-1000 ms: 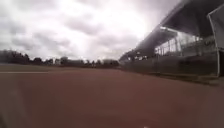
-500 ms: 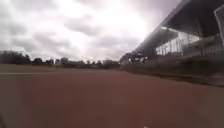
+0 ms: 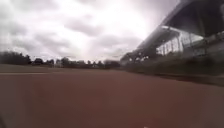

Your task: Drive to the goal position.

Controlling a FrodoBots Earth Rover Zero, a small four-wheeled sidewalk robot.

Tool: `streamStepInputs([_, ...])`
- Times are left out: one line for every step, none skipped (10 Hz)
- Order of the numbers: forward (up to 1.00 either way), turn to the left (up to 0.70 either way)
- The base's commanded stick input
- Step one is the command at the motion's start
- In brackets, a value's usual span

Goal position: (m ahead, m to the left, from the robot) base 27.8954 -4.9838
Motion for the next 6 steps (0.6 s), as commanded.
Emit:
streamStepInputs([0.70,0.00])
streamStepInputs([0.70,0.00])
streamStepInputs([0.70,0.00])
streamStepInputs([0.70,0.00])
streamStepInputs([0.70,0.00])
streamStepInputs([0.70,0.00])
